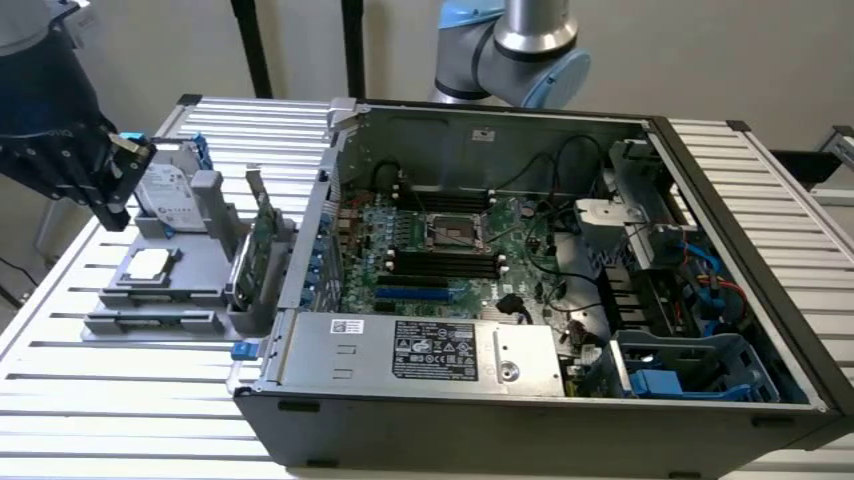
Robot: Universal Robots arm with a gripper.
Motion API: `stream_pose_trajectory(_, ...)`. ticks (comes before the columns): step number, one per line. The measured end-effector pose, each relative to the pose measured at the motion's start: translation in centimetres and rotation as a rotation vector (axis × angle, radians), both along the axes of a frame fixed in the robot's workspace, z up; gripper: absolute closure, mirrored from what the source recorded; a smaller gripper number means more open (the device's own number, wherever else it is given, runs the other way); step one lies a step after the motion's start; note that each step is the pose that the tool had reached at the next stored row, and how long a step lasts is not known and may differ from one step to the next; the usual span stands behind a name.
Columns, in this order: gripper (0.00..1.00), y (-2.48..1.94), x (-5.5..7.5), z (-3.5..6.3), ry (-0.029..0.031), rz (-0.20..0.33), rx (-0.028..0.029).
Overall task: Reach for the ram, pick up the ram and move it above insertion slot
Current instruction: 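Reach for the ram, then pick up the ram and move it above insertion slot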
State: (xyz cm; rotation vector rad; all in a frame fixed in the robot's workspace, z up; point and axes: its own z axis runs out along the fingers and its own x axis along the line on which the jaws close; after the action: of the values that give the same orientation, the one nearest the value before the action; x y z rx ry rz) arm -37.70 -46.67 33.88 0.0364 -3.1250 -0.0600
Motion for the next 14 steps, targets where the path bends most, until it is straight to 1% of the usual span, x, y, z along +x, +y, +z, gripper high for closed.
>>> stream_pose_trajectory(1,0.89,0.00,0.00,-0.05,-0.0001,0.012,-0.0001)
stream_pose_trajectory(14,0.89,-0.01,0.00,-0.45,0.0000,0.249,-0.0001)
